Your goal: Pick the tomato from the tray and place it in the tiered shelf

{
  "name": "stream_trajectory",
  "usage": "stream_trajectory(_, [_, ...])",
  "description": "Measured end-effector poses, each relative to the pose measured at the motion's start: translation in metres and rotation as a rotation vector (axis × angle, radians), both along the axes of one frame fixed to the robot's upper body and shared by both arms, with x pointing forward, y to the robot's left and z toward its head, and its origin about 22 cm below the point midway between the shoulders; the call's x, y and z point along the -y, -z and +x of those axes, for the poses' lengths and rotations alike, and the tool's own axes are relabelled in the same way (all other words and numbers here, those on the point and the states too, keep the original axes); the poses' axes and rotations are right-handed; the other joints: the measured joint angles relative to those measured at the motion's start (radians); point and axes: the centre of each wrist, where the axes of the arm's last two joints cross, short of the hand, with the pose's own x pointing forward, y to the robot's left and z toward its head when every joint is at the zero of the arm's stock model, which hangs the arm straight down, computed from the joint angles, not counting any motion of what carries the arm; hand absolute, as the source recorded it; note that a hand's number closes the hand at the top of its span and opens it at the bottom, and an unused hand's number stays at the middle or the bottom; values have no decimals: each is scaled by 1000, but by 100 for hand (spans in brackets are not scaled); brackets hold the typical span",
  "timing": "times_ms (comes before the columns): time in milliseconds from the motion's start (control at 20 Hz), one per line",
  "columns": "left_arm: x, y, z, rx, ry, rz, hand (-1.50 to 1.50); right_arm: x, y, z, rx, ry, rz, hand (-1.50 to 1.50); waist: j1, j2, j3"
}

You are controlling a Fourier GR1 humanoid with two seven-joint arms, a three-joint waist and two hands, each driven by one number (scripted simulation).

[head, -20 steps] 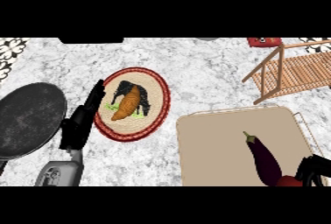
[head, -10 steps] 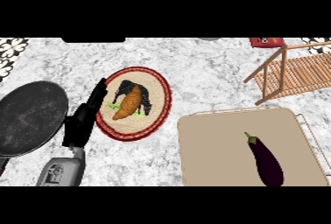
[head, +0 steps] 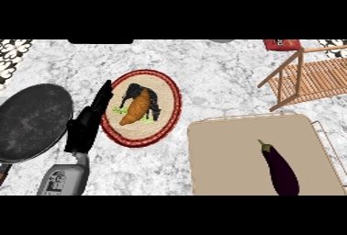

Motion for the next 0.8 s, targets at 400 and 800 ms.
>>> stream_trajectory(400, [2,4,1,8,5,-4,0,29,-27,35,43,89,10,150,4,1,1])
stream_trajectory(800, [-1,7,3,5,6,-2,0,56,-49,71,94,165,-8,150,6,2,1])
